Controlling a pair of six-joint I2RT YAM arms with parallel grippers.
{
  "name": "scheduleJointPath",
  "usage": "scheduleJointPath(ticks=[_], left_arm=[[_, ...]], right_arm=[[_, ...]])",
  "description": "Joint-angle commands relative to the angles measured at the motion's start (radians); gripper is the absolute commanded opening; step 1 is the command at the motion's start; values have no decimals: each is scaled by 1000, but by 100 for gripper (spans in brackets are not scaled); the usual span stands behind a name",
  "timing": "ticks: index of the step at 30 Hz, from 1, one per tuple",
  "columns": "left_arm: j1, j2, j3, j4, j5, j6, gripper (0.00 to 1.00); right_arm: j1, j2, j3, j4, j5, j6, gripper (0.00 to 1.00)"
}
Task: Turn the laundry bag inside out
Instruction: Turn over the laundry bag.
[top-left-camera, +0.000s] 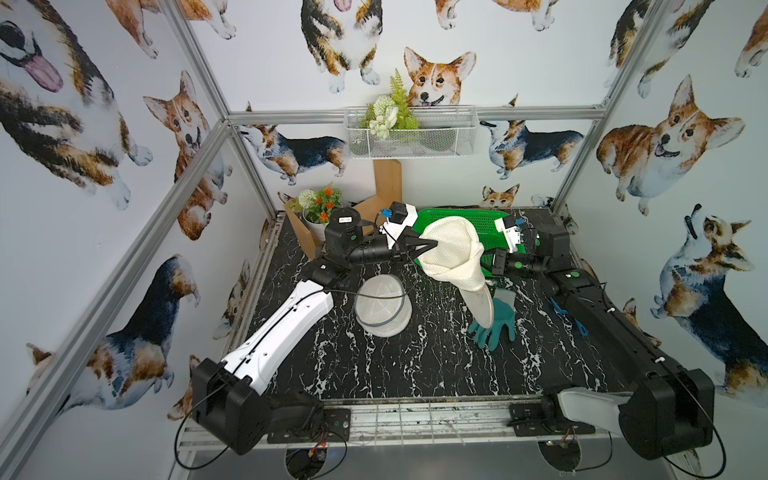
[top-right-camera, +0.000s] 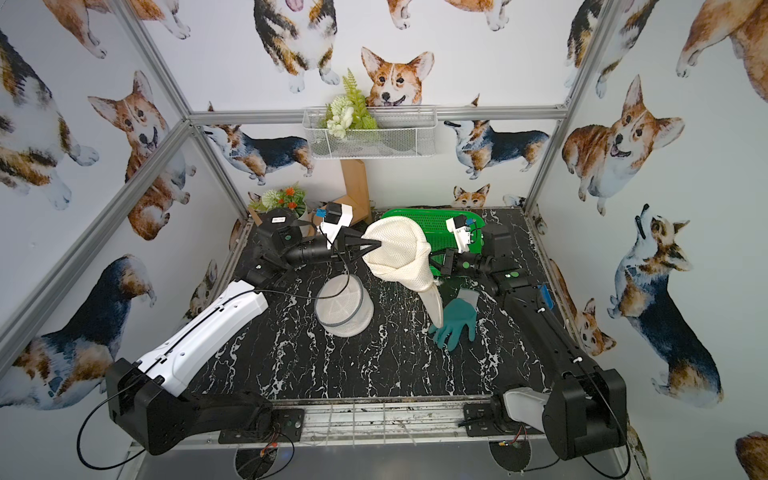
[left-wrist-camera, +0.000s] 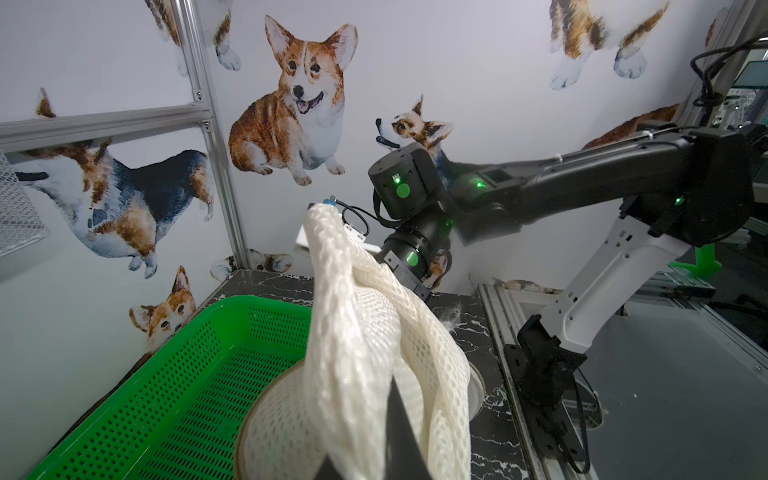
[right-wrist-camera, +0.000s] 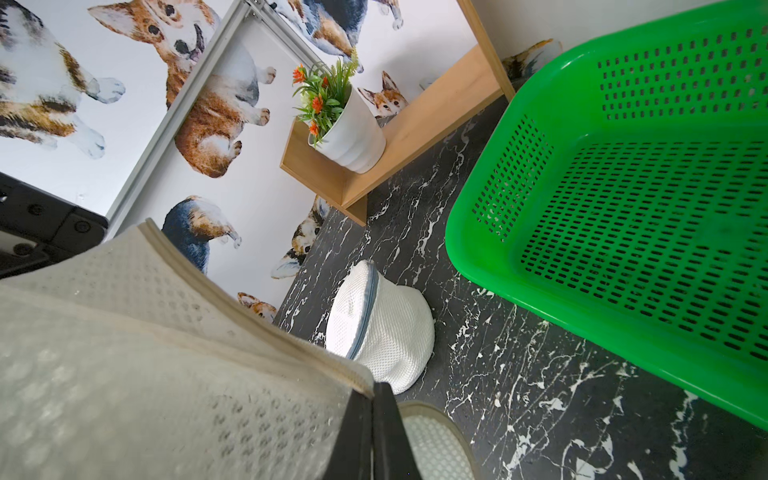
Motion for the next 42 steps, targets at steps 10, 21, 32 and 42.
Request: scheduleJointPath(ticks=[10,21,32,42], left_arm=[[-16,-37,-66,144,-295,-227,0],[-37,-6,-57,235,-293,-371,0],[-38,12,-34,283,-202,-451,0],[-39,1,-36,363,-261,-533,0]], right_arm=[[-47,-181,180,-62,454,-143,68],[-39,-321,-38,177,113,-155,70],[11,-226,-57,271,38,-474,62],[46,-253,-122,311,86,-442,0]])
